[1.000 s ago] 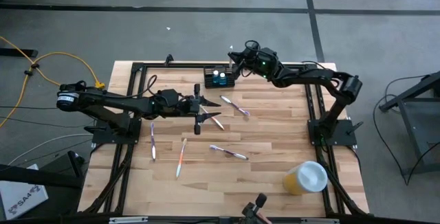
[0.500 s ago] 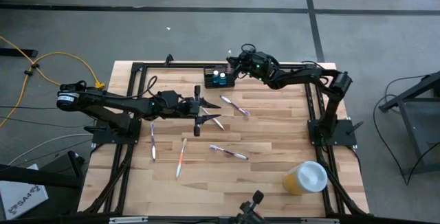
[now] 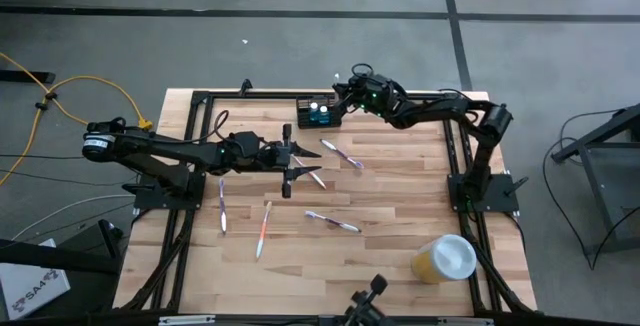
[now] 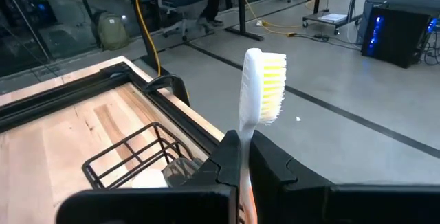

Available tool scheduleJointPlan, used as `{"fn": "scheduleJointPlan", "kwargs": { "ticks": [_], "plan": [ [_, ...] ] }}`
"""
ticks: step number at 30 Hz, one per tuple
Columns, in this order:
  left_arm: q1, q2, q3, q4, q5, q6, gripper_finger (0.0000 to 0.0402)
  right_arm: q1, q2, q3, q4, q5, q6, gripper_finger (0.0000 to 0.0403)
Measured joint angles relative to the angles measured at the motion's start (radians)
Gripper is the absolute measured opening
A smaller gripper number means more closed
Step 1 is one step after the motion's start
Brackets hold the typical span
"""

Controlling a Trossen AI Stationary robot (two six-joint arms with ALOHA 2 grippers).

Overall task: Pick & Place toothbrushing station
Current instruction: Put the left orange toothbrush into the wire organizer

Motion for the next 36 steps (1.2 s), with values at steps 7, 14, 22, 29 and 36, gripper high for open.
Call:
{"fn": "scheduleJointPlan", "kwargs": {
  "ticks": [7, 14, 22, 29, 36],
  "plan": [
    [0.0, 0.0, 0.0, 0.0, 0.0, -0.003, 0.012, -0.014, 0.0, 0.0, 0.0, -0.027, 0.02, 0.0005],
    [0.0, 0.0, 0.0, 0.0, 0.004, -0.003, 0.012, -0.028, 0.0, 0.0, -0.011, -0.059, 0.038, 0.0013],
    [-0.008, 0.0, 0.0, 0.008, 0.006, -0.002, 0.012, -0.032, 0.0, 0.0, -0.039, -0.076, 0.052, 0.0029],
    [-0.014, 0.0, 0.0, 0.017, 0.006, -0.002, 0.012, -0.033, 0.0, 0.0, -0.04, -0.078, 0.062, 0.0032],
    [-0.014, 0.0, 0.0, 0.016, 0.006, -0.002, 0.012, -0.033, 0.0, 0.0, -0.039, -0.091, 0.054, 0.0039]
  ]
}}
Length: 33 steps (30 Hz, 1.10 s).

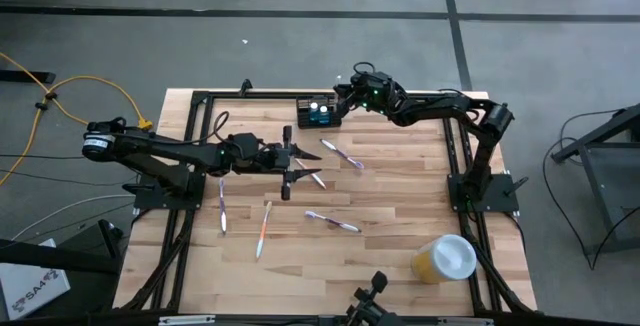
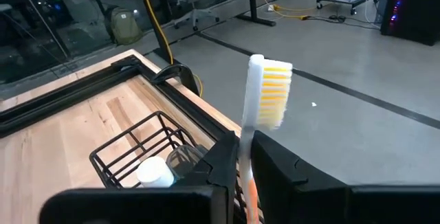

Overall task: Pick & Place toothbrushing station
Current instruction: Put the left orange toothbrush into the wire organizer

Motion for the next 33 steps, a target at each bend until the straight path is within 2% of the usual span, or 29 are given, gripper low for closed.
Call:
{"fn": "scheduleJointPlan", "kwargs": {
  "ticks": [11, 33],
  "plan": [
    [0.0, 0.0, 0.0, 0.0, 0.0, 0.0, 0.012, -0.015, 0.0, 0.0, -0.004, 0.0, -0.002, 0.0083],
    [-0.001, 0.0, 0.0, -0.001, 0.001, 0.004, 0.012, -0.039, 0.0, 0.0, -0.019, -0.012, 0.019, 0.0115]
  ]
}}
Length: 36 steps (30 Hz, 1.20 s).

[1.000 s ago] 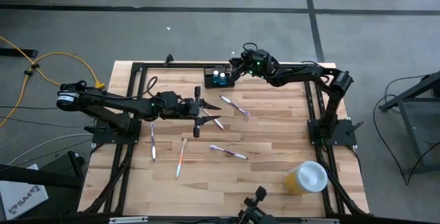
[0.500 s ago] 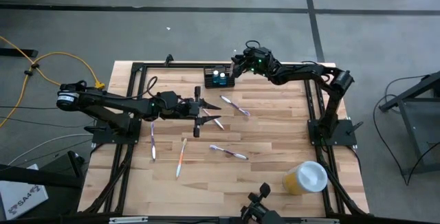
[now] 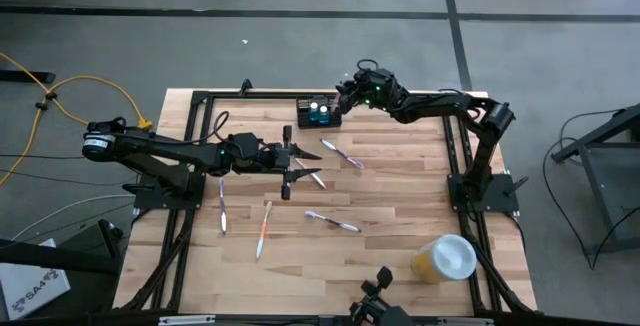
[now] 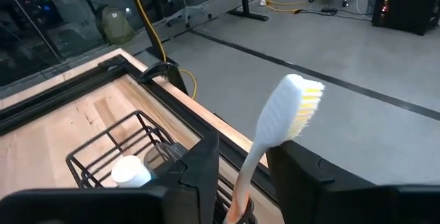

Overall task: Pick & Place toothbrushing station
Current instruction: Put the left orange toothbrush into the wire organizer, then put the top right purple toothbrush into the wire organizer

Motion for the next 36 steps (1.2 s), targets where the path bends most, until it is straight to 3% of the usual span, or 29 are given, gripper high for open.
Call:
{"fn": "scheduleJointPlan", "kwargs": {
  "ticks": [14, 36],
  "plan": [
    [-0.004, 0.0, 0.0, -0.001, 0.0, 0.008, 0.012, 0.0, 0.0, 0.0, -0.019, 0.0, 0.001, 0.0165],
    [-0.005, 0.0, 0.0, 0.0, 0.0, 0.006, 0.012, 0.001, -0.199, 0.0, -0.435, -0.013, -0.031, 0.0168]
  ]
}}
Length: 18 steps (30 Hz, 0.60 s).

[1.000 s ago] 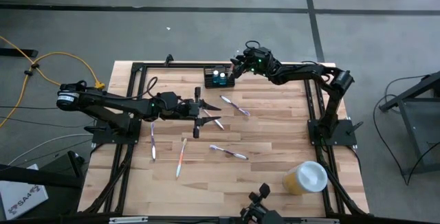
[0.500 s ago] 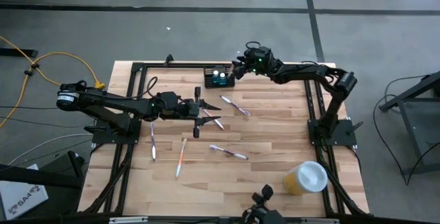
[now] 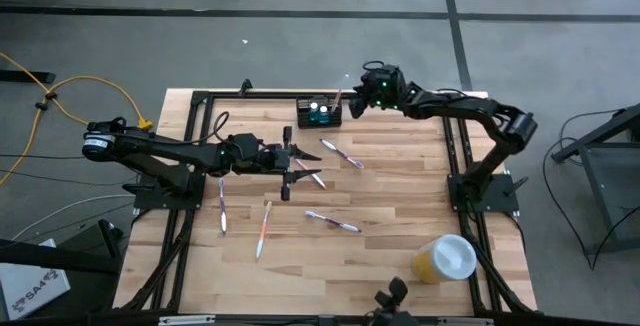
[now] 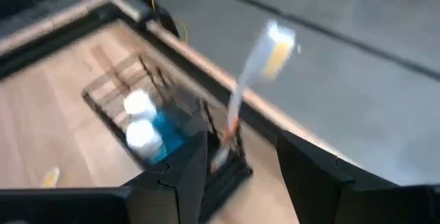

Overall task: Pick & Place toothbrushing station
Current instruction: Put the top right purple toothbrush into the wire organizer

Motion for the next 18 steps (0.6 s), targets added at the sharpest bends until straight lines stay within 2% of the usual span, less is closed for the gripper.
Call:
{"fn": "scheduleJointPlan", "kwargs": {
  "ticks": [9, 18],
  "plan": [
    [0.0, 0.0, 0.0, -0.007, 0.0, -0.01, 0.012, 0.049, -0.012, 0.0, -0.121, -0.184, 0.028, 0.0168],
    [0.0, 0.0, 0.0, -0.009, -0.002, -0.016, 0.012, 0.156, -0.077, 0.0, -0.132, -0.195, -0.009, 0.0168]
  ]
}}
